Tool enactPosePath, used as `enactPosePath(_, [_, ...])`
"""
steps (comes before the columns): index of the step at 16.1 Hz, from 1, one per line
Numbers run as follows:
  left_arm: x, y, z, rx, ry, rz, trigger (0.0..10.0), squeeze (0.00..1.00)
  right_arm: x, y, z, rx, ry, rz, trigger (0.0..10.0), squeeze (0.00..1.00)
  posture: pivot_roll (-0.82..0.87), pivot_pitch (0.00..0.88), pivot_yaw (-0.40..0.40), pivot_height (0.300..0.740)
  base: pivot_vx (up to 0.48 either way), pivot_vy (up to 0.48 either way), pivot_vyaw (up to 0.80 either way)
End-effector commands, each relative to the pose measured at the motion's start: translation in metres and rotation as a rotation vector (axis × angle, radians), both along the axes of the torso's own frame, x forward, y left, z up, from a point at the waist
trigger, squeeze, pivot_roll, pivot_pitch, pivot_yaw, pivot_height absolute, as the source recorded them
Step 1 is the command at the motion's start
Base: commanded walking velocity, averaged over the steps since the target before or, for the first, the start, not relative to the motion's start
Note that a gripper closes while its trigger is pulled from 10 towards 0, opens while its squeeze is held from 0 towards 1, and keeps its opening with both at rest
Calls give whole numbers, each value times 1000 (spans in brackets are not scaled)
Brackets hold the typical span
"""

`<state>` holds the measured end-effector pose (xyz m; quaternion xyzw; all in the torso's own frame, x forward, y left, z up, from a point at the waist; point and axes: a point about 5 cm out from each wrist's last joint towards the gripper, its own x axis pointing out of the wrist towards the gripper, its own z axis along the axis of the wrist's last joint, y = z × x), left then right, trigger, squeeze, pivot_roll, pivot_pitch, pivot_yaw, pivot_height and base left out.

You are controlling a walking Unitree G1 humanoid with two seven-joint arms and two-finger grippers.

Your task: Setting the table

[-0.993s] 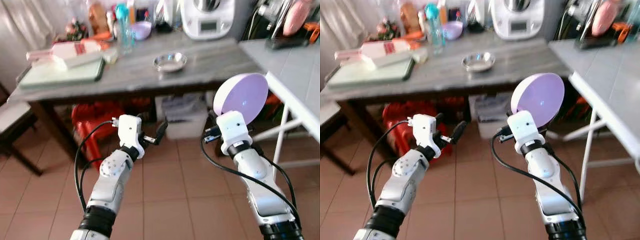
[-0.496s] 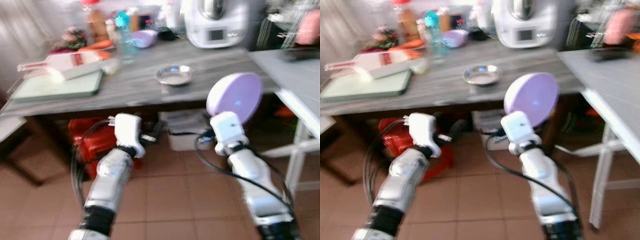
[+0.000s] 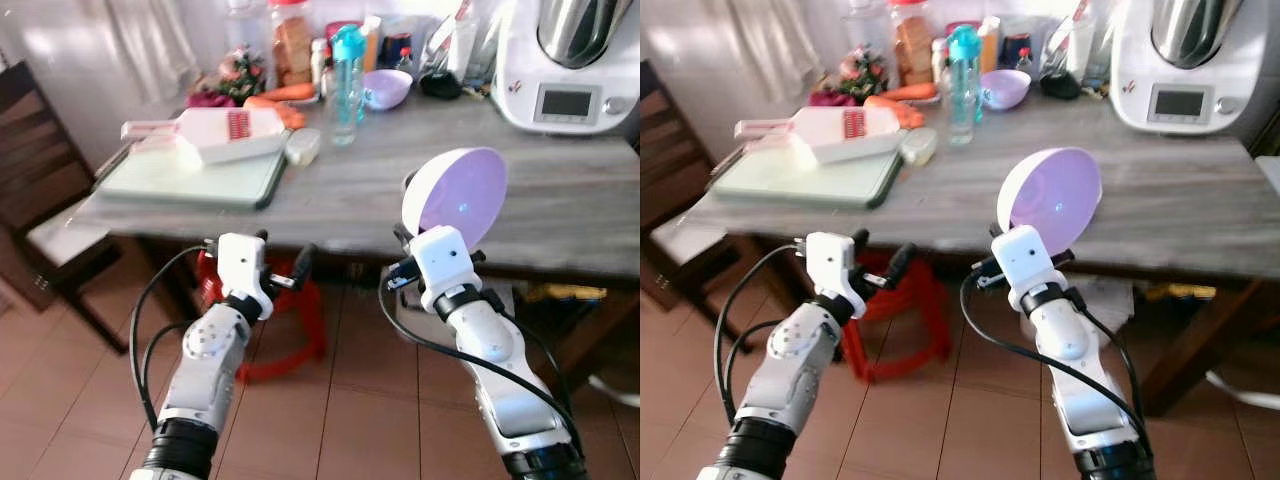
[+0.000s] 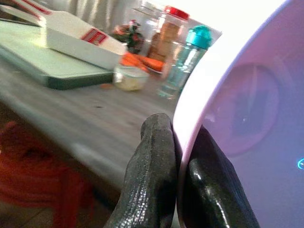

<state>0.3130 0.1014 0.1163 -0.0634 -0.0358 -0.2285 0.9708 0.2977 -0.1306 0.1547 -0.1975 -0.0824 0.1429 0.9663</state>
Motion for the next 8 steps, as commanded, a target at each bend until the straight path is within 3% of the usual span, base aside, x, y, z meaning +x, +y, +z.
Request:
enactPosePath(1, [1,-7,5,4,-18,-27,10000,0,0,-7,5,-5,-18,-17,10000,0,-63,13,51,740,480,0,0])
enactPosePath(8, [0,-7,5,5,-16,-33,10000,0,2,-9,5,2,-13,-25,10000,0,-63,9,46,740,412,0,0])
